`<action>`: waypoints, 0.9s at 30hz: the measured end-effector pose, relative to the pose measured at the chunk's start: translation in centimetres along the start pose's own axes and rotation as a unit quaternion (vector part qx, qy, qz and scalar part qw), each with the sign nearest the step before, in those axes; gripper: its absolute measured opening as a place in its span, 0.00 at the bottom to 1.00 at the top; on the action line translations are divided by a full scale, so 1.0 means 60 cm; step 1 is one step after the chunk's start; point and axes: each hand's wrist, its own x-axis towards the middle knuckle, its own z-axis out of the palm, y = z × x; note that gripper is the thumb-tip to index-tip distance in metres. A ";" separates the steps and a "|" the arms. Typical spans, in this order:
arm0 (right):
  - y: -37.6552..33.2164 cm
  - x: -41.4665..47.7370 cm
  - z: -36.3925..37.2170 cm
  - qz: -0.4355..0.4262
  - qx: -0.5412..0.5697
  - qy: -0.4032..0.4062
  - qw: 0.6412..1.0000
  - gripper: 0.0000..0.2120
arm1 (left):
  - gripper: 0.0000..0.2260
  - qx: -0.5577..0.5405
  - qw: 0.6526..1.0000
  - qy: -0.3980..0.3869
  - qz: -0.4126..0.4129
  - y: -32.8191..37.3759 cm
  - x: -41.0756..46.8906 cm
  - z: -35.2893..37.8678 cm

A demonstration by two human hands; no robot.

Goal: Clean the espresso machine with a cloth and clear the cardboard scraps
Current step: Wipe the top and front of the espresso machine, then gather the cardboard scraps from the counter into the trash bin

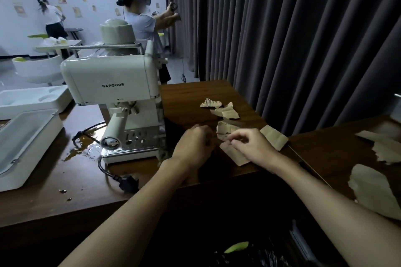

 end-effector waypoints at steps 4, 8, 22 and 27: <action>0.053 -0.033 -0.021 0.002 -0.083 0.009 0.996 0.10 | 0.07 -0.043 0.999 -0.002 0.010 0.030 -0.003 0.045; 0.070 -0.068 -0.008 -0.039 -0.100 0.032 0.994 0.10 | 0.09 -0.071 0.997 -0.016 -0.005 0.051 -0.027 0.076; 0.270 -0.239 0.097 0.138 -0.024 -0.215 0.967 0.14 | 0.11 -0.045 0.962 -0.213 -0.165 -0.038 -0.245 0.274; 0.357 -0.277 0.127 0.201 -0.051 -0.151 0.966 0.19 | 0.22 -0.072 0.940 -0.240 -0.233 -0.075 -0.299 0.367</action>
